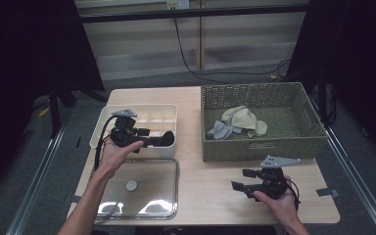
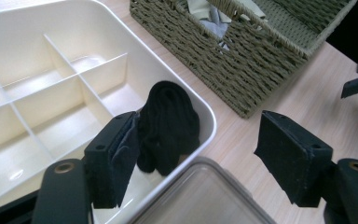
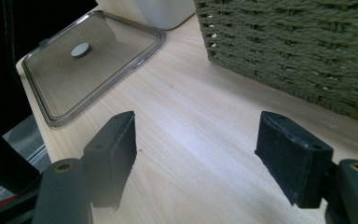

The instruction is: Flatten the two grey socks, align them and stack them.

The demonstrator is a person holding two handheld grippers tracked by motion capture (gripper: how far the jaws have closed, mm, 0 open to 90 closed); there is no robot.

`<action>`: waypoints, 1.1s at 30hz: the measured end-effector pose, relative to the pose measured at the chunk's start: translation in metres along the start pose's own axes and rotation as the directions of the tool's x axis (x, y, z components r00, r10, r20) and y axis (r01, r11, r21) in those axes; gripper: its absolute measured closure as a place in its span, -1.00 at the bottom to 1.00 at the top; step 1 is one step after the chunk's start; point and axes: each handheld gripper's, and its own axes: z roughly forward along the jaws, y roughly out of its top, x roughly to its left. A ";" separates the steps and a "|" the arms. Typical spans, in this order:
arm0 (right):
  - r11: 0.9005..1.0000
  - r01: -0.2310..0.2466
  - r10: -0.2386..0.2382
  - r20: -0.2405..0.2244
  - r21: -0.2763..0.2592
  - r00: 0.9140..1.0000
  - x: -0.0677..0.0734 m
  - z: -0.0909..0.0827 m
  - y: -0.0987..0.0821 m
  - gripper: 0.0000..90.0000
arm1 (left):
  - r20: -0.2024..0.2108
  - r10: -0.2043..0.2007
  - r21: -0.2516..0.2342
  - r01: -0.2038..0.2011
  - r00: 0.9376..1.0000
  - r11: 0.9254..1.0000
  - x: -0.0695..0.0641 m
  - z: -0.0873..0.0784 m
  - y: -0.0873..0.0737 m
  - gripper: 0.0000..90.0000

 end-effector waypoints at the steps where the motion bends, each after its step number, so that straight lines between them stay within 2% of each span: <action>1: 1.000 -0.001 0.001 0.002 0.001 1.000 0.000 0.000 0.000 -0.37 | 0.001 -0.001 -0.005 0.001 1.000 1.000 -0.001 -0.002 -0.003 -0.35; 5: 1.000 -0.002 0.002 0.003 -0.009 1.000 -0.001 -0.002 0.003 -0.37 | 0.007 -0.021 -0.040 0.021 1.000 0.999 -0.002 -0.008 -0.015 -0.33; 12: 0.999 -0.011 0.011 0.010 -0.031 1.000 -0.007 -0.007 0.006 -0.37 | 0.015 -0.007 -0.069 0.008 1.000 0.998 -0.012 -0.017 -0.031 -0.31; 18: 0.999 -0.010 0.011 0.010 -0.039 1.000 -0.009 -0.009 0.012 -0.32 | 0.008 -0.011 -0.082 0.012 1.000 0.997 -0.021 -0.019 -0.048 -0.27; 23: 0.999 -0.005 0.006 0.006 -0.054 1.000 -0.010 -0.013 0.016 -0.24 | 0.025 0.021 -0.092 -0.018 0.999 0.996 -0.032 -0.018 -0.064 -0.18; 28: 0.998 -0.010 0.010 -0.005 -0.070 1.000 -0.011 -0.016 0.021 -0.18 | 0.050 0.008 -0.089 -0.003 0.999 0.996 -0.042 -0.017 -0.079 -0.18; 30: 0.997 -0.014 0.013 -0.011 -0.074 1.000 -0.012 -0.017 0.024 -0.16 | 0.059 -0.010 -0.099 0.016 0.998 0.995 -0.045 -0.017 -0.086 -0.21; 33: 0.997 -0.013 0.012 -0.018 -0.077 1.000 -0.013 -0.017 0.029 -0.10 | 0.057 -0.007 -0.092 0.013 0.998 0.996 -0.050 -0.018 -0.094 -0.24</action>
